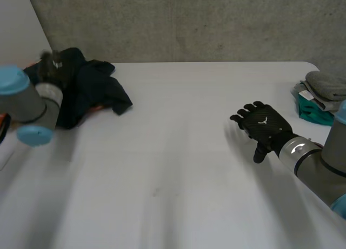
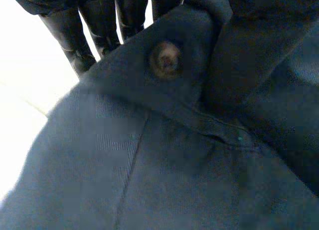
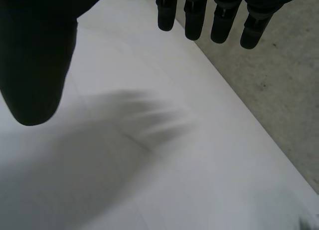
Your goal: Fold the laundry.
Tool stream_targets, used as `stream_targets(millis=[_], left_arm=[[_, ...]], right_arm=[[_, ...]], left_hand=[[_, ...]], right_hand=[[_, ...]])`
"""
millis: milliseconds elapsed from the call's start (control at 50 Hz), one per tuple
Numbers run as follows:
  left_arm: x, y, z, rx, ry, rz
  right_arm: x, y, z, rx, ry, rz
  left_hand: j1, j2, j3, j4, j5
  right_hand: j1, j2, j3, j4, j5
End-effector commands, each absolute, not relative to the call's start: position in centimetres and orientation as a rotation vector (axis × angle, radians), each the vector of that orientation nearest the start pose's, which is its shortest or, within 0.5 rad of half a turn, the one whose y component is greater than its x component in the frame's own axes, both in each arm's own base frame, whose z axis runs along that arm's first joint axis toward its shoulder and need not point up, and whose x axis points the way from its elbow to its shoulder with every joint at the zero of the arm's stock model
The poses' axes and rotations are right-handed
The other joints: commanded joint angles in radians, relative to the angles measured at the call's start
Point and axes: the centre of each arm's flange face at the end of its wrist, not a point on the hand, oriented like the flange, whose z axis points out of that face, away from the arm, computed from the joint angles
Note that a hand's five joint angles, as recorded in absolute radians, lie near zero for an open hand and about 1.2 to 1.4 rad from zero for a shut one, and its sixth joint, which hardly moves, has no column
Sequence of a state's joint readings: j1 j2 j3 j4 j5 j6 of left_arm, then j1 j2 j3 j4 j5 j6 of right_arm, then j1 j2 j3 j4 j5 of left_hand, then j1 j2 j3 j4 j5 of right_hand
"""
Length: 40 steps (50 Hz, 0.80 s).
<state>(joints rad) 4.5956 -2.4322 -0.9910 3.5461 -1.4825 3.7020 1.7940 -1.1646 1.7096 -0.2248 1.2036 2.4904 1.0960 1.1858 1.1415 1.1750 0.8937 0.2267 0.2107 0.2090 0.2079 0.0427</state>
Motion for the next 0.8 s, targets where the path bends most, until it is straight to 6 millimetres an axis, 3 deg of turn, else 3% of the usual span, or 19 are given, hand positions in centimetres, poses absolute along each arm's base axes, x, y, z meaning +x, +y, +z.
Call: stream_targets(millis=[20,100,120,160,220,240,300,320,360,380,420,440,500,540,620,700,800], left_arm=[[-24.6,-39.2,30.8,0.530,1.621,-2.558],[-27.5,-34.2,33.3,0.555,1.693,-2.723],[-28.8,-31.4,33.5,0.597,1.789,-2.761],[-29.5,-29.9,33.2,0.637,1.852,-2.767],[-31.1,-27.3,30.8,0.742,2.033,-2.696],[-32.1,-26.1,28.7,0.810,2.145,-2.621],[-34.3,-23.6,24.9,0.962,2.305,-2.488],[-35.9,-21.6,22.4,1.080,2.401,-2.393],[-37.1,-19.9,20.0,1.185,2.484,-2.283],[-37.5,-18.9,18.2,1.250,2.545,-2.179],[-37.3,-18.8,17.1,1.271,2.580,-2.096],[-37.3,-18.7,16.9,1.272,2.591,-2.072],[-37.3,-18.6,18.6,1.261,2.587,-2.104],[-36.7,-18.9,21.2,1.219,2.532,-2.196],[-34.4,-21.2,24.7,1.077,2.441,-2.312],[-31.7,-24.2,26.4,0.922,2.390,-2.345],[-29.7,-26.6,25.7,0.857,2.366,-2.270]], right_arm=[[22.8,-29.7,16.7,-1.319,2.099,-1.896],[22.6,-29.5,17.7,-1.303,2.085,-1.931],[22.6,-29.4,17.8,-1.302,2.084,-1.935],[22.5,-29.5,18.2,-1.289,2.092,-1.953],[22.3,-29.5,18.5,-1.273,2.115,-1.977],[22.2,-29.6,18.6,-1.267,2.118,-1.985],[21.9,-29.8,18.7,-1.252,2.144,-1.999],[21.9,-29.8,18.7,-1.250,2.148,-2.003],[21.8,-29.9,18.7,-1.243,2.161,-2.007],[21.7,-29.9,18.7,-1.241,2.168,-2.007],[21.6,-30.0,18.7,-1.235,2.180,-2.011],[21.4,-30.2,18.6,-1.226,2.194,-2.013],[20.7,-30.6,18.7,-1.204,2.225,-2.024],[20.6,-30.6,18.7,-1.201,2.234,-2.019],[20.6,-30.1,18.9,-1.197,2.242,-2.010],[20.6,-28.9,20.2,-1.152,2.242,-2.001],[21.1,-26.9,19.7,-1.034,2.301,-1.818]], left_hand=[[0.300,0.210,0.255,0.221,0.328],[0.300,0.210,0.255,0.221,0.328],[0.300,0.210,0.255,0.221,0.328],[0.300,0.210,0.255,0.221,0.328],[0.300,0.210,0.255,0.221,0.328],[0.300,0.210,0.255,0.221,0.328],[0.300,0.210,0.255,0.221,0.328],[0.300,0.210,0.255,0.221,0.328],[0.245,0.156,0.200,0.166,0.273],[-0.336,-0.426,-0.382,-0.415,-0.309],[-0.793,-0.882,-0.838,-0.872,-0.765],[-0.844,-0.934,-0.889,-0.923,-0.816],[-0.856,-0.946,-0.902,-0.935,-0.828],[-0.856,-0.946,-0.902,-0.935,-0.828],[-0.847,-0.937,-0.893,-0.926,-0.820],[-0.844,-0.934,-0.890,-0.923,-0.817],[-0.841,-0.931,-0.887,-0.920,-0.814]], right_hand=[[-0.052,-0.036,-0.034,-0.033,-0.043],[-0.052,-0.036,-0.034,-0.033,-0.043],[-0.052,-0.036,-0.034,-0.033,-0.043],[-0.052,-0.036,-0.034,-0.033,-0.043],[-0.052,-0.036,-0.034,-0.033,-0.043],[-0.052,-0.036,-0.034,-0.033,-0.043],[-0.052,-0.036,-0.034,-0.033,-0.043],[-0.052,-0.036,-0.034,-0.033,-0.043],[-0.052,-0.036,-0.034,-0.033,-0.043],[-0.052,-0.036,-0.034,-0.033,-0.043],[-0.052,-0.036,-0.034,-0.033,-0.043],[-0.052,-0.036,-0.034,-0.033,-0.043],[-0.052,-0.036,-0.034,-0.033,-0.043],[-0.052,-0.036,-0.034,-0.033,-0.043],[-0.052,-0.036,-0.034,-0.033,-0.043],[-0.052,-0.036,-0.034,-0.033,-0.043],[-0.052,-0.036,-0.034,-0.033,-0.043]])
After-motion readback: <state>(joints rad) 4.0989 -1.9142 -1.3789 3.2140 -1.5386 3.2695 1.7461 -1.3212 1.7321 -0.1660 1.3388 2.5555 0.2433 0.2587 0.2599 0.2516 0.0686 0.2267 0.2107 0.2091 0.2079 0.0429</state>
